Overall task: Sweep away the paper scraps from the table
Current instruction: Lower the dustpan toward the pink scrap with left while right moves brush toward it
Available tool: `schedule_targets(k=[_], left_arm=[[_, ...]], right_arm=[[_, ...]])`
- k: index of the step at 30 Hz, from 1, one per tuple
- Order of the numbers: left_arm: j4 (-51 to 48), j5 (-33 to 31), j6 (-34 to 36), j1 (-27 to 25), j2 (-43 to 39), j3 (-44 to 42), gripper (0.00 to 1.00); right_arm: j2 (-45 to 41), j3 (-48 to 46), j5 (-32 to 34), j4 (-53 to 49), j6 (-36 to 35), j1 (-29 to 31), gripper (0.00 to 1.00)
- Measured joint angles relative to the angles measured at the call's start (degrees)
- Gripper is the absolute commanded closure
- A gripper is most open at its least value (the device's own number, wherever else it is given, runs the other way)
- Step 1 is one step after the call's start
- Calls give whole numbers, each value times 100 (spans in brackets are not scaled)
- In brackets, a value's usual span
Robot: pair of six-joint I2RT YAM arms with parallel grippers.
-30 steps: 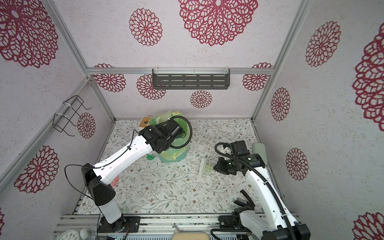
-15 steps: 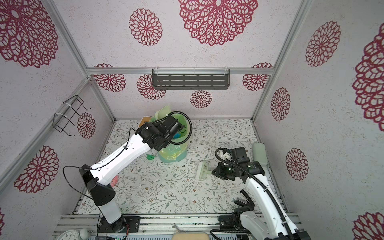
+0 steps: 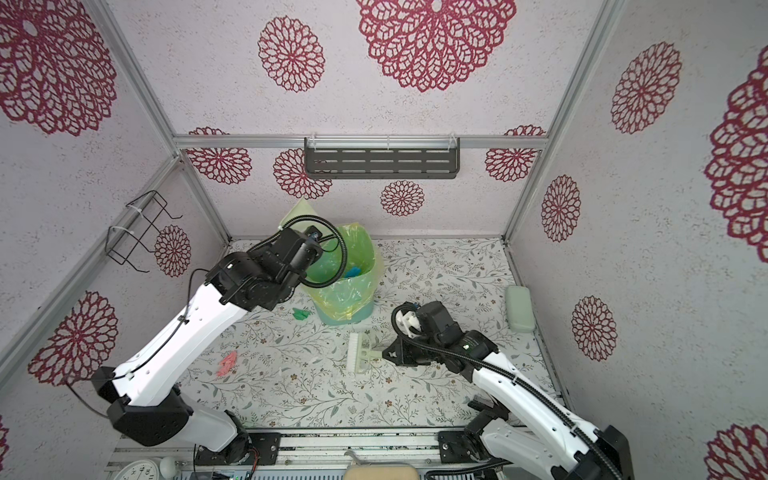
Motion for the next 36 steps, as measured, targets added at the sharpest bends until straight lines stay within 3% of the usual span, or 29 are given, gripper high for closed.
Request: schedule_targets(k=[6,12,26,36], left_arm=[[201,649,-398,289,-914,-570,95],[411,1213,-612,623,-1438,-1045,95],[540,1998,-708,1038,-2033,-1244,95],[660,2400,-905,1403,-2463,-1766,95]], right_arm=[[894,201,177,955,337,1213,100],[2070,1123,199,1480,332,1814,100],[4966,4122,-140,1377,76,2159,100],[6511,6216,-332,903,81,2262,100]])
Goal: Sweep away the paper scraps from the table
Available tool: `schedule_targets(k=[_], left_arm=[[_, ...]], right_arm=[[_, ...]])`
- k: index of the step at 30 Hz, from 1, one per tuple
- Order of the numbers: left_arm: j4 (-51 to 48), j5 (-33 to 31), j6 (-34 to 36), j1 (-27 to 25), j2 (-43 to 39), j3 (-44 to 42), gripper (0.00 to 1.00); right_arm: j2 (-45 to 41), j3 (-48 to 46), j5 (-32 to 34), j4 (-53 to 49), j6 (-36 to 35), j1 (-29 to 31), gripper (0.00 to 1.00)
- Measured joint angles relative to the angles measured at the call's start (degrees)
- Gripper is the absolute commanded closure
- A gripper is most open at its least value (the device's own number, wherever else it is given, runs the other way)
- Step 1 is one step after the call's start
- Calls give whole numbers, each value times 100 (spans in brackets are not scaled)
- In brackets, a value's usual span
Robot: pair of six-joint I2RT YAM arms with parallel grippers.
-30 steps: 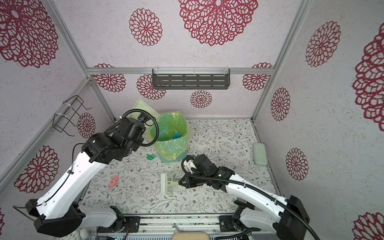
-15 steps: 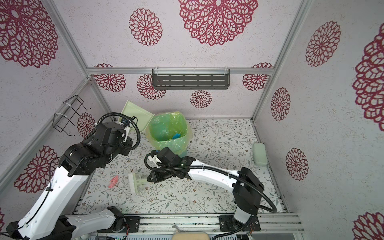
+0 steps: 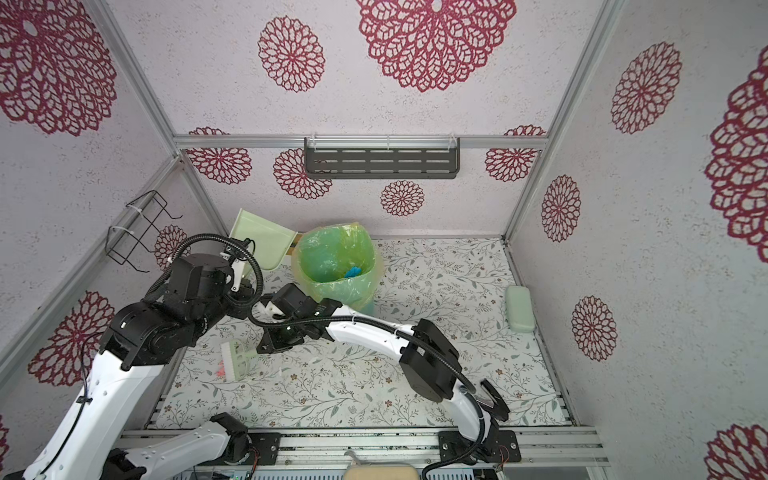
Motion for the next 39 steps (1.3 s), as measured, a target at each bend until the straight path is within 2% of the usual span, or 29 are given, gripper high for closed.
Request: schedule_targets(k=[7,17,25,32,39], left_arm=[[31,214,-46,136,-214,-262,95],[-35,317,-24,306,-466,-280,94],[-52,422,24,407,-452,-280,94],[-52,452,31,417,-428,-317,94],[-50,452,46,424,-426,-326,94]], right_arm=[[1222,1661,-197,-345,63,9,100],[2074,2452,-317,-339,505,9,100],[2356,2507,-382,28,901,-26,100],[2387,2479,-186,-138,951,-90,100],[1694,1228,61,-264,855,-188,100]])
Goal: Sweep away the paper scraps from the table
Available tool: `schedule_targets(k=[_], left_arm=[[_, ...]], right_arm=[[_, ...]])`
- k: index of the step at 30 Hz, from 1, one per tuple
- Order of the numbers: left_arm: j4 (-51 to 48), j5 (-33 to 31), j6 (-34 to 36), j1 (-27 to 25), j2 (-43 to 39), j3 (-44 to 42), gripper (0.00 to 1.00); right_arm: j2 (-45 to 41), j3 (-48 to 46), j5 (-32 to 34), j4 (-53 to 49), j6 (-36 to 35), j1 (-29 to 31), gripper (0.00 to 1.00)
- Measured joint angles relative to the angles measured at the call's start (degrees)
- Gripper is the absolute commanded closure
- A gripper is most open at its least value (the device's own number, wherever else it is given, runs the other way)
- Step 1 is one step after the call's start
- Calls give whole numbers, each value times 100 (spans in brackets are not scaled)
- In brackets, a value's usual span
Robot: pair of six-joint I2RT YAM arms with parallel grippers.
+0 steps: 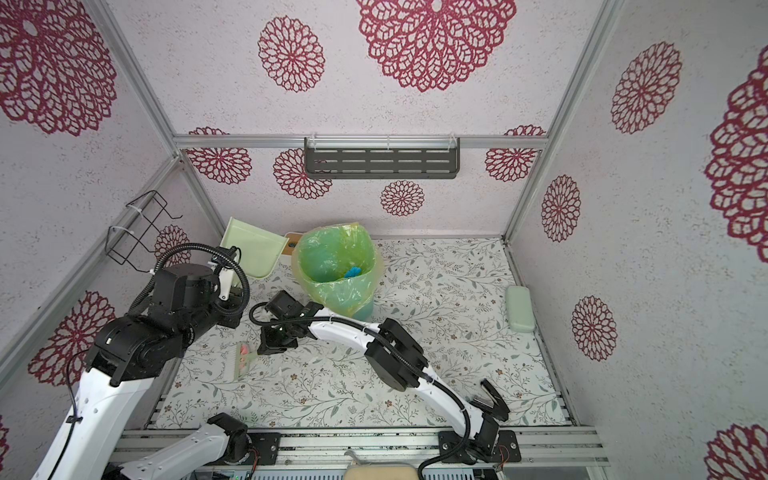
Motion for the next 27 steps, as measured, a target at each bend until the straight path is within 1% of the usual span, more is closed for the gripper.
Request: schedule_targets(k=[9,13,15,18,27], left_arm=[[0,42,0,4,63,-15,94],[0,81,0,7,87,-15,94],[0,90,0,7,98,-15,94],[0,103,0,9,111,-15,94],[-4,120,0,9,149,-15,94]], right_arm=[[-1878,-2387,472,122,-2,-166,100],[-2420,-3189,645,149,9,-199,100],[-2592,-3364,699,164,35,-201,100],[-2754,-3377,737,227,61,-179,100],[-2638,-2804,710,682,247,-136,100]])
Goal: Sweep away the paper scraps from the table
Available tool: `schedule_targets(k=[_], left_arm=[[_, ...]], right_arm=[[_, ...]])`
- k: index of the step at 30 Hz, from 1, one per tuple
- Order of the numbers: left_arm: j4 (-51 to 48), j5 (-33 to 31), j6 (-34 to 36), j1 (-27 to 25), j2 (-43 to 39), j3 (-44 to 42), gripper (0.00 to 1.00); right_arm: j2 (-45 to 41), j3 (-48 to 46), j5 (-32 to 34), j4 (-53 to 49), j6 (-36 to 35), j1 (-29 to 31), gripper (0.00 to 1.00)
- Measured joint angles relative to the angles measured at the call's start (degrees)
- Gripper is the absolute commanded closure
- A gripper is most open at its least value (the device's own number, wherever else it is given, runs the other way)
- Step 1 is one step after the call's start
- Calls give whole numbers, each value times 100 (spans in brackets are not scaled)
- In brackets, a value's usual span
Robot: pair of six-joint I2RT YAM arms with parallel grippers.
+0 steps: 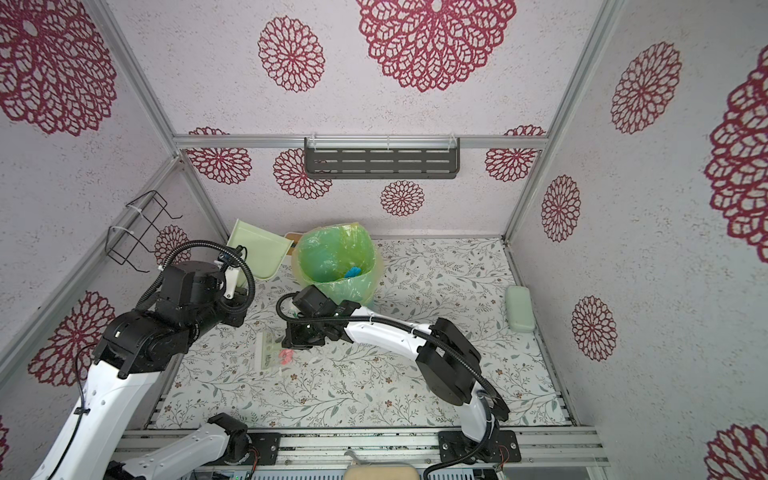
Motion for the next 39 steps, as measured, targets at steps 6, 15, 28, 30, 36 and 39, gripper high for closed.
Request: schedule_targets(k=[6,15,28,30,36,39], left_arm=[[-7,31,-2,0,-2,0,94],[-7,146,-2,4,46,2,94],[-59,387,-24,11,142,13,93],[-140,457,-42,9,164,55,93],[-249,863,-184,-11,184,155,92],[-264,1036,-319,-201,181,149,91]], right_arm=[[186,-157,201,146,61,-33,100],[-605,-1812,446,446,400,-188,100],[-3202,-4367,920,2,765,-588,100],[-3713,-4658,984,-269,763,-767,100],[-5025,-4920,1239,-1508,636,-1473,100],[-5366,-4854,1294,-2044,463,-1775,100]])
